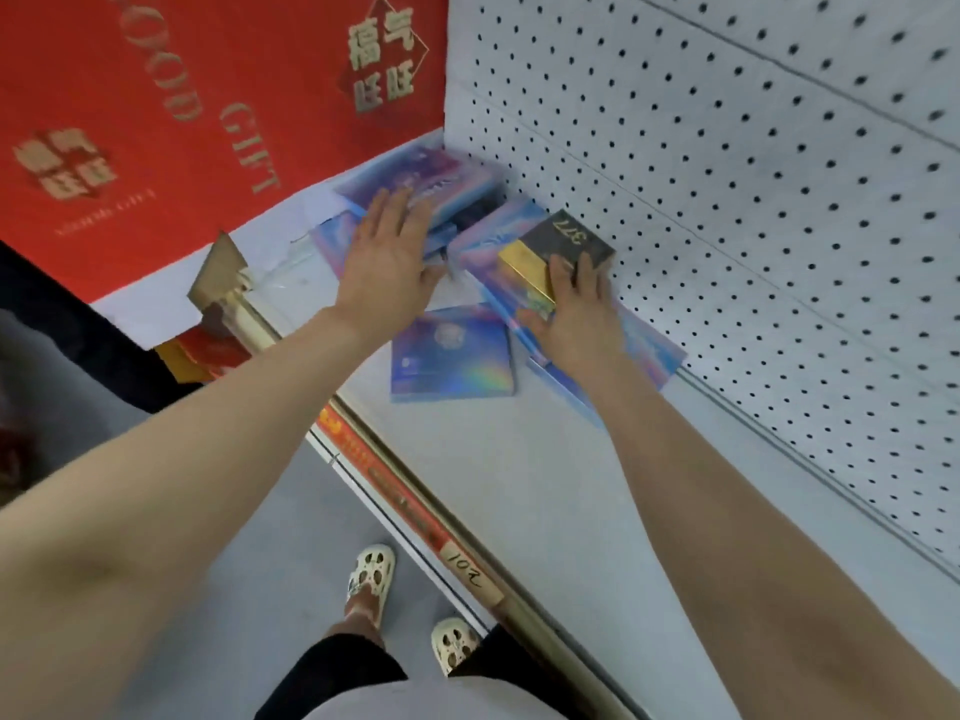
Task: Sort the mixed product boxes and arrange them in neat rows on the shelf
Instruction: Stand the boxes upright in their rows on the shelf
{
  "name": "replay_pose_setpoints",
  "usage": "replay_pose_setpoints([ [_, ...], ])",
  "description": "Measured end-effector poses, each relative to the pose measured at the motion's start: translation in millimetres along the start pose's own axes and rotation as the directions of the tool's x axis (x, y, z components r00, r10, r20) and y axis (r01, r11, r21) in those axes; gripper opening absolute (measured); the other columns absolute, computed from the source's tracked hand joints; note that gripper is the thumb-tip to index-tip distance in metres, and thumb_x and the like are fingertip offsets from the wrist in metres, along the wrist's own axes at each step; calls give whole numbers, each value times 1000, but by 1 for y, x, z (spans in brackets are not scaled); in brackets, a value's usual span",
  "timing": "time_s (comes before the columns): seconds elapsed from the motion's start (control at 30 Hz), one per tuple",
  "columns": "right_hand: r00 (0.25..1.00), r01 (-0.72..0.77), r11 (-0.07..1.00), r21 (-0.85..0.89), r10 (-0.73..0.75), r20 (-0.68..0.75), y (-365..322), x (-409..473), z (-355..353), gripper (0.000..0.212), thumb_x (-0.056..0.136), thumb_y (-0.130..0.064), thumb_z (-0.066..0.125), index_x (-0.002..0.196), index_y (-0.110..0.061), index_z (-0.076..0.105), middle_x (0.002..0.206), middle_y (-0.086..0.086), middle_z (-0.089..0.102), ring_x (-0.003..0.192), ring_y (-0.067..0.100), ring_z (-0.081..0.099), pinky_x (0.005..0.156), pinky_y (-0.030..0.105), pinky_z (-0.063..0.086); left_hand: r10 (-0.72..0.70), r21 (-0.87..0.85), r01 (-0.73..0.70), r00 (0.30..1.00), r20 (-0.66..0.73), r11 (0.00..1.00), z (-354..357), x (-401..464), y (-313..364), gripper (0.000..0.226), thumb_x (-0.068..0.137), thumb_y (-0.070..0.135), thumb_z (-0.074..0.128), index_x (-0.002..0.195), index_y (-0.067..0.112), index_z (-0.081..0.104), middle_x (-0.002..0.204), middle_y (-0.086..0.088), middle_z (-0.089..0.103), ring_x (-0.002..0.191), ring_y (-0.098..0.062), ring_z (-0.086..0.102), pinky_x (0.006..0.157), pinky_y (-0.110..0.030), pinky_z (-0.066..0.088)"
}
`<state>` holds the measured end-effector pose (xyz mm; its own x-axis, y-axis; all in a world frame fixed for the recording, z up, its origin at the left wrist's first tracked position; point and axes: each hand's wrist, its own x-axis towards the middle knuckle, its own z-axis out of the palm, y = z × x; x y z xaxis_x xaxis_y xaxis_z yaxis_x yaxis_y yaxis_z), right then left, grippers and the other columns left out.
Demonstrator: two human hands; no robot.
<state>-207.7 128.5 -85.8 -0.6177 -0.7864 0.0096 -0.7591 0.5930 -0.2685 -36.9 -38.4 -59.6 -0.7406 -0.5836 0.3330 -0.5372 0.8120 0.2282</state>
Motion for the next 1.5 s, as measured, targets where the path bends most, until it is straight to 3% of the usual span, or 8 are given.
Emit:
replay_pose_setpoints([
  [0.2, 992, -109, 990, 86, 114, -56, -17, -7, 18, 79, 94, -43, 60, 156, -17, 19, 163, 16, 9, 147, 40, 18, 112, 54, 30, -38, 38, 33, 988, 148, 999, 16, 45, -49, 80, 91, 51, 55, 153, 10, 24, 156, -15, 28, 145, -41, 19, 116, -52, 11],
  [0.47, 969, -191, 972, 136, 209, -134, -40, -9, 16, 56, 95, -18, 61, 146, -12, 40, 160, 18, 22, 141, 39, 31, 107, 46, 35, 186, -73, -181, 979, 76, 981, 18, 42, -70, 59, 77, 11, 69, 134, 3, 54, 134, -21, 57, 119, -40, 57, 100, -48, 45],
  [0.67, 967, -149, 976, 155, 177, -182, -34, -30, 17, 50, 93, -6, 58, 141, -8, 47, 156, 16, 33, 135, 40, 42, 104, 46, 42, 361, 36, -360, 925, -122, 932, 6, 3, -51, 54, 82, 51, 57, 119, 13, 62, 107, -10, 65, 90, -35, 55, 78, -39, 44],
  [0.83, 958, -117, 975, 190, 161, -238, -31, -58, 16, 65, 73, 17, 49, 134, -7, 53, 152, 15, 36, 124, 40, 50, 86, 37, 47, 350, -51, -351, 936, -26, 935, 15, -23, -36, 53, 83, 62, 55, 113, 19, 63, 101, -7, 61, 90, -32, 53, 74, -42, 48],
  [1.03, 873, -329, 839, 434, 446, -199, -38, -57, 7, 43, 96, -30, 48, 135, -11, 49, 140, 13, 47, 124, 28, 48, 98, 41, 44, 365, -124, -357, 929, 52, 926, 12, 3, -48, 73, 79, 34, 74, 143, 17, 42, 141, -17, 42, 123, -41, 42, 105, -46, 36],
  [1.17, 776, -524, 659, 539, 631, -18, -47, -43, 6, 91, 80, -58, 68, 147, -14, 27, 126, 7, 59, 111, 30, 60, 95, 47, 50, 333, -41, -338, 887, 321, 940, 7, 55, -55, 118, 66, 70, 70, 156, 22, 9, 161, -16, 6, 148, -39, -2, 117, -55, 2],
  [1.37, 709, -622, 519, 586, 691, 141, -41, -39, 10, 70, 53, -53, 86, 111, -21, 64, 100, -6, 72, 85, 15, 66, 77, 35, 57, 270, 24, -300, 887, 374, 954, 1, 74, -43, 114, 62, 74, 70, 146, 8, 29, 134, -26, 42, 129, -43, 38, 110, -56, 26],
  [1.5, 743, -560, 529, 638, 661, 103, -43, -60, 6, 29, 66, -20, 87, 81, -21, 61, 78, -4, 66, 73, 16, 59, 67, 29, 47, 235, -40, -234, 928, 288, 971, -8, 50, -39, 80, 72, 62, 72, 129, 10, 48, 128, -21, 44, 103, -43, 57, 82, -47, 46],
])
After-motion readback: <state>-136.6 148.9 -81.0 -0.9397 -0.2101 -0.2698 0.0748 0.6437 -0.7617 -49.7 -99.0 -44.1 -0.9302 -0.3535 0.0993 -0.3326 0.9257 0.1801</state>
